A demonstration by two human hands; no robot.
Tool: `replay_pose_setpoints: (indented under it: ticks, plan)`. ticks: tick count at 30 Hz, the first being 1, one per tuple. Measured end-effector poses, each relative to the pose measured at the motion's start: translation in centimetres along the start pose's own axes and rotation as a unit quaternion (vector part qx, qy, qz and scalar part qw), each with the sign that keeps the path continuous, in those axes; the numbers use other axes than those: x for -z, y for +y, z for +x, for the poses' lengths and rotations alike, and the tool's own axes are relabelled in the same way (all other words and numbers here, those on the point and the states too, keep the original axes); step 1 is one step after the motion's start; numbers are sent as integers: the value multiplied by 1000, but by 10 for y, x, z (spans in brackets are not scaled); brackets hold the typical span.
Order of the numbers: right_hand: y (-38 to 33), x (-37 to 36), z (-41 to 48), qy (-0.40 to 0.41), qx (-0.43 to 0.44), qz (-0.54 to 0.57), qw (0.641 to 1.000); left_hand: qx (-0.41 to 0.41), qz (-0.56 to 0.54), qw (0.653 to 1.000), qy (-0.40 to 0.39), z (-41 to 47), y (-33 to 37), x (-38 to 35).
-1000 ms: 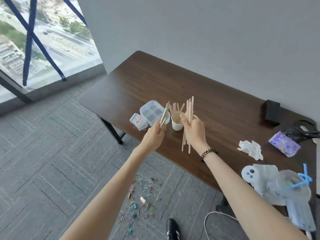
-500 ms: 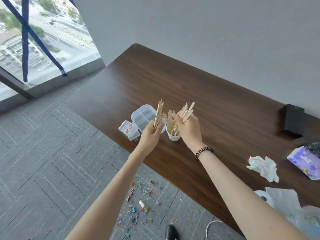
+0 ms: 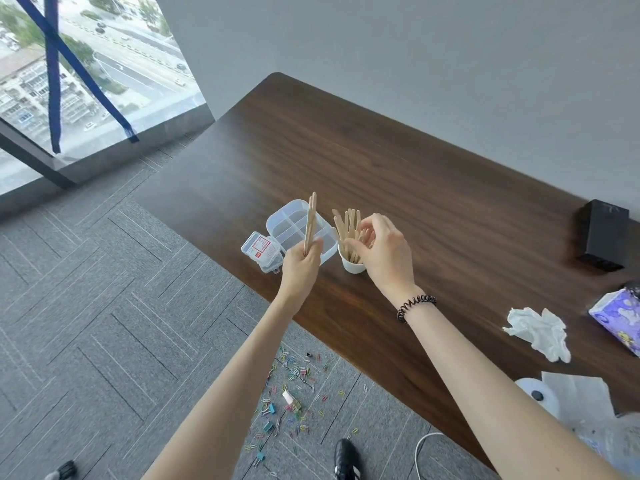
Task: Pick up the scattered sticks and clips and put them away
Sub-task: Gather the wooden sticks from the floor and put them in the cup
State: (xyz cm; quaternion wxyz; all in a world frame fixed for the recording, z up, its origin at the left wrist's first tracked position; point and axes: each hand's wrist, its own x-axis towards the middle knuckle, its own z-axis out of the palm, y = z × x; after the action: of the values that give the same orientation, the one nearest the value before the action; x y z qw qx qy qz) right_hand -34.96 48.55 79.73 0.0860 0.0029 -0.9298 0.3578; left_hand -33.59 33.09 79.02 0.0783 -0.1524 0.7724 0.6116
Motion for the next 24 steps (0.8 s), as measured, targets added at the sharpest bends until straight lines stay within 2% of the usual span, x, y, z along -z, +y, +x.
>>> replay_pose_setpoints:
  ticks: [3, 8, 13, 16, 19, 21, 24]
  plan:
    - [3, 9, -1, 5, 25, 6, 1000, -6, -46, 999, 16, -1, 7, -5]
    - [17, 23, -10, 45, 67, 21, 997, -61, -133, 987, 69, 1, 28, -24]
    - [39, 24, -31, 88, 22, 43, 995, -113, -147, 973, 137, 8, 38, -51]
    - [56, 11, -46, 42, -45, 71, 996, -128, -141, 966, 173, 15, 26, -68]
    - [64, -6, -45, -54, -101, 138, 984, -153, -127, 962, 187, 17, 14, -85]
    - [63, -16, -37, -104, -124, 178, 971, -175, -76, 964, 185, 21, 0, -92]
    - [60, -26, -22, -137, -122, 201, 962, -205, 15, 965, 165, 27, -18, -92]
